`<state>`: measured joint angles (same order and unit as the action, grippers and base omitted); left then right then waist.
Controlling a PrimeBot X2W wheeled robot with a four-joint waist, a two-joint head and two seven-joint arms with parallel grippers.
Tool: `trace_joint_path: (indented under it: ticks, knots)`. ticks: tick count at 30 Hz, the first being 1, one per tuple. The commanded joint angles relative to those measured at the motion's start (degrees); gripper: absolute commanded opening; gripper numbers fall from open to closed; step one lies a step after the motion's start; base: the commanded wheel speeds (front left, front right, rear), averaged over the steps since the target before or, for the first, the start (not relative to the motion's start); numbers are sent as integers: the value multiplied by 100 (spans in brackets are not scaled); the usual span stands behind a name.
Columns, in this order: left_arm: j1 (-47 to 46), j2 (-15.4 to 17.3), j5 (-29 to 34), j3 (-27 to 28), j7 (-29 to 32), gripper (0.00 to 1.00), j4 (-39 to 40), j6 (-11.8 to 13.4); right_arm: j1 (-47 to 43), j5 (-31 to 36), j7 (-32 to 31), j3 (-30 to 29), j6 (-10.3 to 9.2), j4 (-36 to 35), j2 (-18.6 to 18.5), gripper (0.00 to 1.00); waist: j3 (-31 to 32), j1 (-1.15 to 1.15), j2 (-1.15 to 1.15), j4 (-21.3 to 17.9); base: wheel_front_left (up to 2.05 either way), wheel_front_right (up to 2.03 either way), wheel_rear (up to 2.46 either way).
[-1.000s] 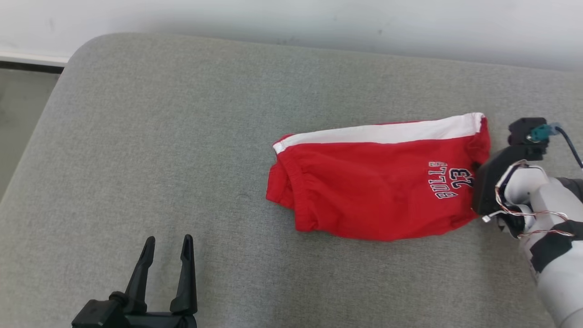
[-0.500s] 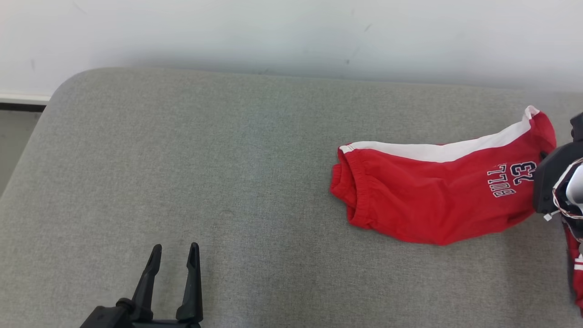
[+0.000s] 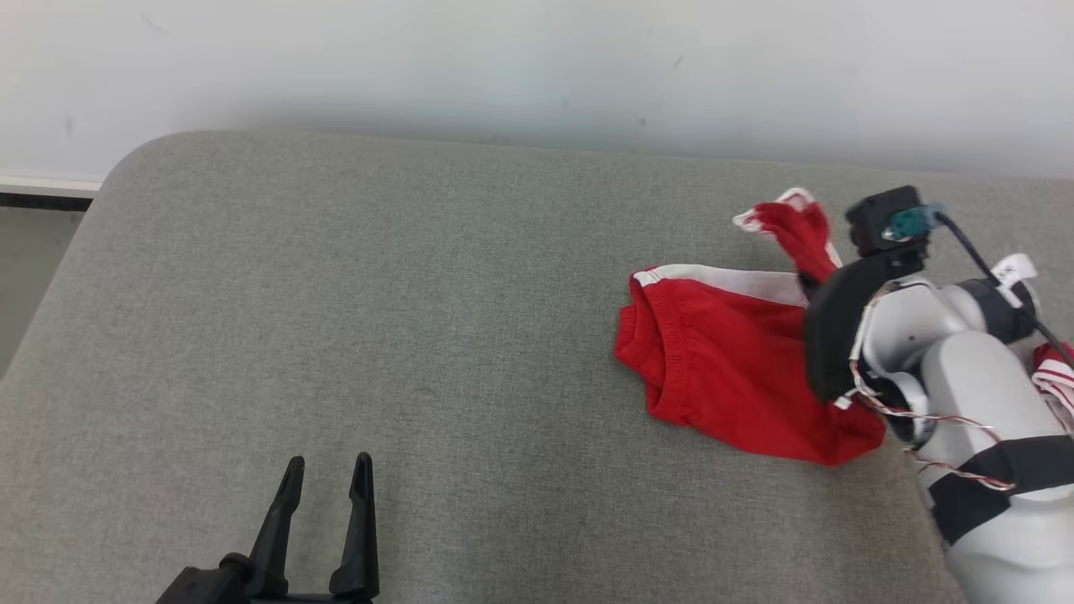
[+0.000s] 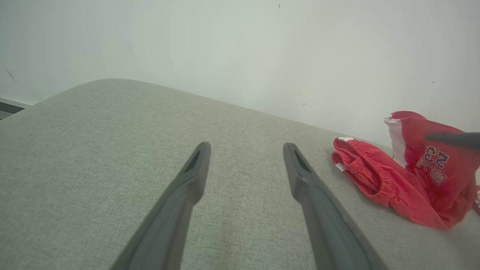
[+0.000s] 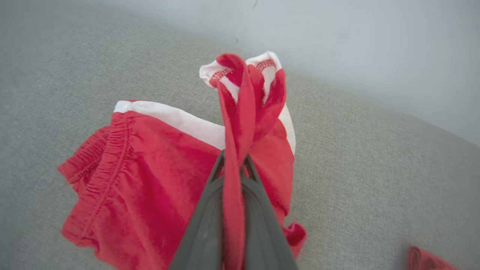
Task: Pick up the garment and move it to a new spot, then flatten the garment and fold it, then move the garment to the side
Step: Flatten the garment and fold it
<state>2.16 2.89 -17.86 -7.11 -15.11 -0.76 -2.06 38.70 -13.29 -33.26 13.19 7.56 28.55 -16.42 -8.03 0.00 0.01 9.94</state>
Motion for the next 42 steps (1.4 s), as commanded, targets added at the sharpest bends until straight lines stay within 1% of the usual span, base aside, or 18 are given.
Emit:
trace_joint_path:
  ticks: [1, 6, 10, 16, 20, 21, 22, 24, 27, 29, 31, 34, 37, 38, 39, 40, 42]
  knots:
    - [29, -1, -60, 0, 0, 100, -10, -7, -57, 3, -48, 43, -15, -85, 82, 0, -19, 0, -1, 39, 0, 0, 0]
    - [26, -1, -112, 12, 0, 100, -17, 10, -14, 181, -155, 68, -15, -131, 490, 0, -60, 0, -1, 125, 0, 0, 0]
    - [-16, -1, -117, -8, 0, 100, -11, 6, 45, 414, -196, -33, -15, 81, 836, 0, -104, 0, -1, 195, 0, 0, 0]
    - [-45, -1, -138, -68, 0, 100, -29, 9, 165, 666, -13, -145, -15, 491, 1146, 0, -176, 0, -1, 330, 0, 0, 0]
    - [-53, -1, -141, -93, 0, 100, -51, 6, 249, 584, 91, -149, -15, 817, 1253, 0, -210, 0, -1, 401, 0, 0, 0]
    - [-49, -1, -151, -93, 0, 100, -57, 14, 264, 514, 149, -185, -15, 879, 1282, 75, -215, 0, -1, 412, 0, 0, 0]
    - [-46, -1, -154, -95, 0, 100, -60, 13, 270, 414, 230, -210, -15, 918, 1306, 100, -215, 0, -1, 423, 0, 0, 0]
    - [-27, -1, -159, -93, 0, 100, -72, 16, 316, 158, 397, -289, -15, 962, 1340, 100, -200, 0, -1, 439, 0, 0, 0]
    - [26, -1, -141, -82, 0, 100, -86, 19, 389, -652, 712, -384, -15, 816, 1350, 100, -135, 0, -1, 447, 0, 0, 0]
    - [65, 0, -110, -60, 0, 100, -85, 25, 407, -1010, 905, -383, -15, 699, 1354, 100, -81, 0, -1, 429, 0, 0, 0]
    - [76, -2, -96, -46, 0, 100, -62, 34, 421, -992, 1136, -521, -15, 608, 1331, 100, -29, 0, -1, 406, 0, 0, 0]
    - [127, -1, -82, -57, 0, 100, -39, 30, 262, -730, 1397, -809, -15, 570, 1058, 100, 40, 0, -1, 387, 0, 0, 0]
    - [133, -1, -78, -86, 0, 100, -47, 14, 7, -249, 1592, -1068, -15, 650, 796, 100, 81, 0, -1, 400, 0, 0, 0]
    - [126, -1, -85, -101, 0, 100, -47, 22, -82, -101, 1657, -1161, -15, 675, 745, 67, 84, 0, -1, 411, 0, 0, 0]
    - [119, 0, -100, -113, 0, 100, -40, 26, -186, 53, 1731, -1249, -15, 712, 700, 18, 82, 0, -1, 423, 0, 0, 0]
    - [114, -1, -115, -127, 0, 100, -29, 32, -297, 220, 1797, -1302, -15, 754, 662, 0, 76, 0, -1, 434, 0, 0, 0]
    - [104, -1, -146, -134, 0, 100, -21, 38, -484, 490, 1897, -1339, -15, 852, 657, 0, 53, 0, -1, 447, 0, 0, 0]
